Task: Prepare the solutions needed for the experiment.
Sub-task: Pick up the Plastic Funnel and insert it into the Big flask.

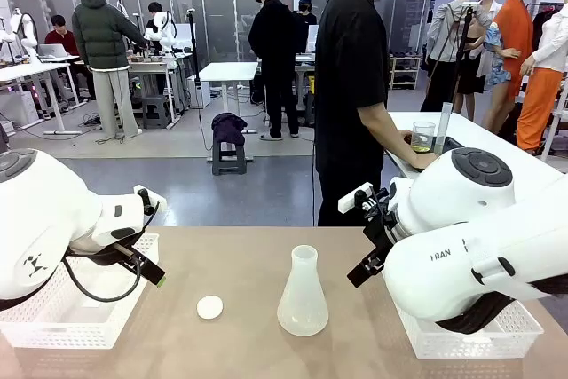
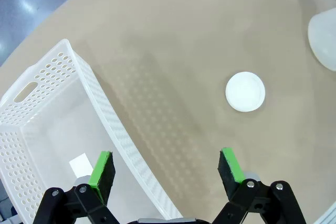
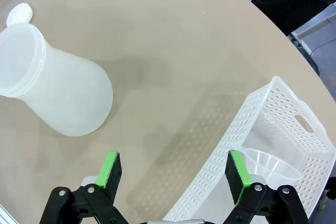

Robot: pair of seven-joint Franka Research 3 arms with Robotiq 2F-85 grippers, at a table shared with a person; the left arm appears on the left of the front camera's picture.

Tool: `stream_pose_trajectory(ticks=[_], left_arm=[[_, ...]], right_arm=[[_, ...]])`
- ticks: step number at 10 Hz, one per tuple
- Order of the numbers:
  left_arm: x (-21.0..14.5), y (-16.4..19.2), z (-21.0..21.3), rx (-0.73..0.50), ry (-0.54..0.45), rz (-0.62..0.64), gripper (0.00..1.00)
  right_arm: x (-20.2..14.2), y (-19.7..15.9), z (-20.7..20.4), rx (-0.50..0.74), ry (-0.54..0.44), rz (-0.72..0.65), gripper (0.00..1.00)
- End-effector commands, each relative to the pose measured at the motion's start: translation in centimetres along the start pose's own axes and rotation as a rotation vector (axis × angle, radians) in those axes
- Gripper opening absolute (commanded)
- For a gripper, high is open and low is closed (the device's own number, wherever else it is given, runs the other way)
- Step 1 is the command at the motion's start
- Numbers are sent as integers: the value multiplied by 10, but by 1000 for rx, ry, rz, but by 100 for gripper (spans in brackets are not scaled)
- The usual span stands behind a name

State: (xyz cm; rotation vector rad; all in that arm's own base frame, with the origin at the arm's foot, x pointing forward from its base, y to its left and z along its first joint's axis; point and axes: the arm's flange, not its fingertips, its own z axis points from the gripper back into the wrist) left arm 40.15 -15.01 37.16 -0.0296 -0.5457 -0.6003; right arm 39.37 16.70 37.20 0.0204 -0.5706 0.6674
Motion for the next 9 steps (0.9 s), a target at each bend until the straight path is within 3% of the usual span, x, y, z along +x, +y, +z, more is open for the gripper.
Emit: stream_pose_trajectory(ticks=[1,9], left_arm=[[0,0,0,0,0,0,100],[0,0,0,0,0,0,100]], right_arm=[[0,0,0,0,0,-2,100],[0,0,0,0,0,-2,100]])
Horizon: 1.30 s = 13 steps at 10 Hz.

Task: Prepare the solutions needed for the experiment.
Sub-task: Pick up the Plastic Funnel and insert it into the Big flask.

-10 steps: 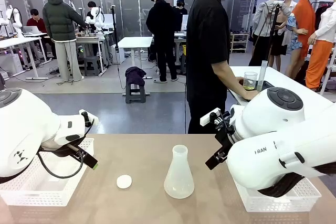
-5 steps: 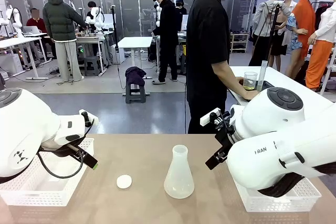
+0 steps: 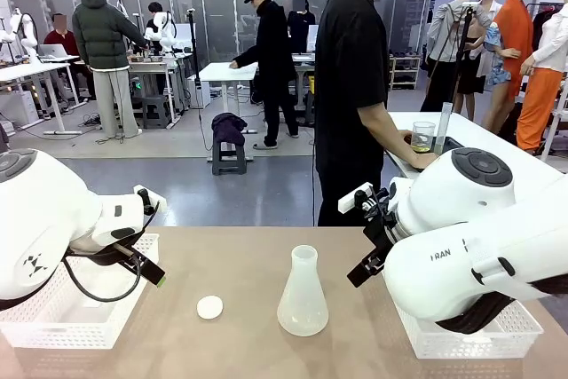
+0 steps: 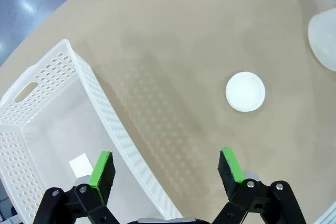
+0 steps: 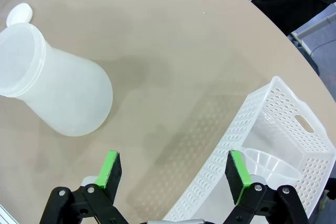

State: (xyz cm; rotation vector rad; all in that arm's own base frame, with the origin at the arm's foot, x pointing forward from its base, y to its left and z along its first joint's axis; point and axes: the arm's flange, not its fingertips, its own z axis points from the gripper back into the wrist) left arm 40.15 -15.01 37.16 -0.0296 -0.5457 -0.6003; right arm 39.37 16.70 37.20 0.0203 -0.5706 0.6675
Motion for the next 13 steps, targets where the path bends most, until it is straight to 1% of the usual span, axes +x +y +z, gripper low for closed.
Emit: stream_pose_trajectory(ticks=[1,2,3,4,5,6,7,8,9,10,11,12,13], left_arm=[[0,0,0,0,0,0,100],[-4,7,20,36,16,-1,100],[-10,13,37,46,11,1,100],[-17,16,54,-6,-3,-18,100],[-22,22,67,-36,-3,-3,100],[-28,32,80,-94,-11,-5,100],[-34,44,94,-181,-11,-2,100],[-41,57,110,-295,0,28,100],[-45,67,118,-397,5,53,100],[-48,74,122,-494,11,93,100],[-50,80,124,-539,8,112,100],[-49,82,122,-599,-12,146,100],[-48,80,117,-592,-44,161,100]], right_arm=[[0,0,0,0,0,0,100],[-5,-8,18,-26,-9,5,100],[-9,-15,34,-38,-6,-11,100],[-13,-20,50,-62,9,-33,100],[-15,-27,65,-22,-10,-85,100],[-16,-37,79,24,-10,-135,100],[-19,-48,94,33,-17,-149,100],[-21,-58,111,76,-23,-189,100],[-21,-64,121,47,2,-227,100],[-20,-65,129,17,11,-227,100],[-18,-62,133,-32,-29,-211,100],[-18,-58,131,-26,-55,-203,100],[-14,-70,132,18,-18,-224,100]])
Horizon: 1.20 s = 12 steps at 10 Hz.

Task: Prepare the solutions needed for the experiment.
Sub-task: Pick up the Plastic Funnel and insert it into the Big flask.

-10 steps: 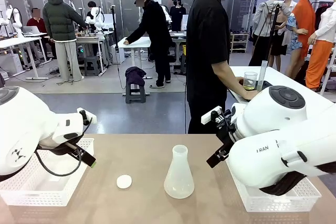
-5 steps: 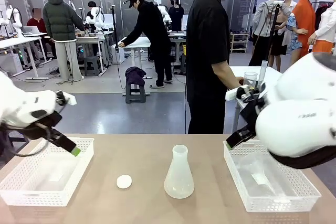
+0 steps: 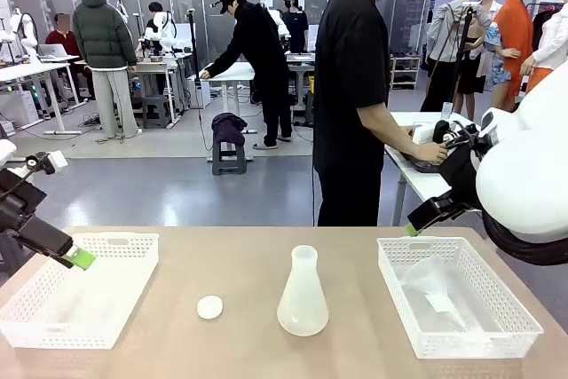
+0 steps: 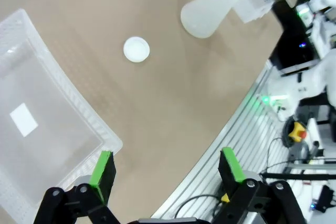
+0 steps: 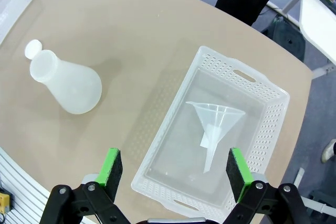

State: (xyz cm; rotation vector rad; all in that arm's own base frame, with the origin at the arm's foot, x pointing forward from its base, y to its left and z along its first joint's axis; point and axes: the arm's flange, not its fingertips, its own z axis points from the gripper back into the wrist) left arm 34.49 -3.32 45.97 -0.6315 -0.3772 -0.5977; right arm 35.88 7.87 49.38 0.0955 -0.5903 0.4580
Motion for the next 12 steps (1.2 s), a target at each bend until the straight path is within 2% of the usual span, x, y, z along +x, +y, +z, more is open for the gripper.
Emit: stream_pose_trajectory(ticks=[1,4,5,6,7,9,11,12], left_arm=[[1,-4,-1,28,15,-33,100],[1,-4,-1,28,15,-33,100],[1,-3,-1,40,13,-9,100],[-2,4,7,-176,22,38,100],[-8,19,16,-309,13,133,100],[-15,25,25,-504,-1,195,100],[-15,18,20,-664,-16,265,100],[-18,13,18,-714,-37,267,100]], right_arm=[[-2,-2,-6,13,18,-7,100],[-1,0,-3,3,10,-2,100],[10,14,-3,98,85,58,100],[12,21,2,280,60,-14,100],[8,20,4,417,32,-68,100],[1,22,12,575,53,-102,100],[0,21,17,560,72,-107,100],[-3,20,19,496,59,-68,100]])
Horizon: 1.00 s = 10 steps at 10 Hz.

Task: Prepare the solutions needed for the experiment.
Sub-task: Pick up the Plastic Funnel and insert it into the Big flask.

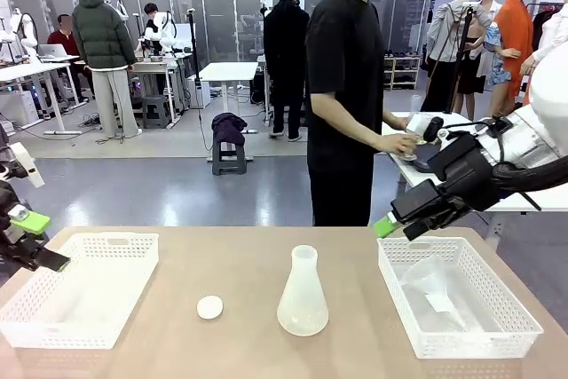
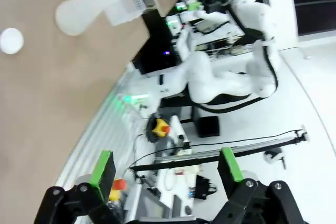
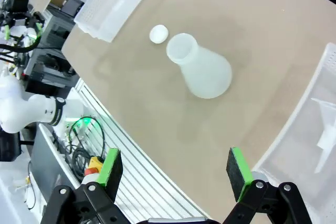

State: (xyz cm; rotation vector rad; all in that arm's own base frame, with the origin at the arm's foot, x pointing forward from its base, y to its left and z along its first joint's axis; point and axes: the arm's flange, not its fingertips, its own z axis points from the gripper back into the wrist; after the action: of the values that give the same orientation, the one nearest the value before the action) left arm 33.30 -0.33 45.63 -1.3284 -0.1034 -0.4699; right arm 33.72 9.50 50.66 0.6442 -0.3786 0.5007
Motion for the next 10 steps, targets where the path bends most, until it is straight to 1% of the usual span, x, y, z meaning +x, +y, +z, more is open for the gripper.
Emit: stream_pose_trajectory(ticks=[1,2,3,4,5,6,7,8,9,10], left_arm=[[0,-1,-4,-90,-17,29,100],[-4,0,-6,-123,-55,95,100],[-6,1,-9,-109,-94,135,100],[-8,0,-13,-106,-112,147,100],[-8,1,-18,-119,-119,155,100],[-5,3,-23,-79,-138,201,100],[-3,5,-27,-83,-137,205,100],[0,6,-31,-87,-137,209,100],[4,6,-37,-81,-134,216,100],[8,6,-43,-61,-130,223,100]], right_arm=[[0,-10,9,-205,-11,120,100],[9,-25,24,-337,-75,337,100],[21,-38,34,-421,-70,530,100],[33,-46,38,-444,-59,685,100],[40,-51,37,-427,3,822,100],[48,-54,34,-401,56,938,100],[53,-58,32,-378,102,1023,100],[59,-64,30,-351,167,1068,100],[61,-68,28,-361,237,1105,100],[60,-73,26,-392,288,1084,100]])
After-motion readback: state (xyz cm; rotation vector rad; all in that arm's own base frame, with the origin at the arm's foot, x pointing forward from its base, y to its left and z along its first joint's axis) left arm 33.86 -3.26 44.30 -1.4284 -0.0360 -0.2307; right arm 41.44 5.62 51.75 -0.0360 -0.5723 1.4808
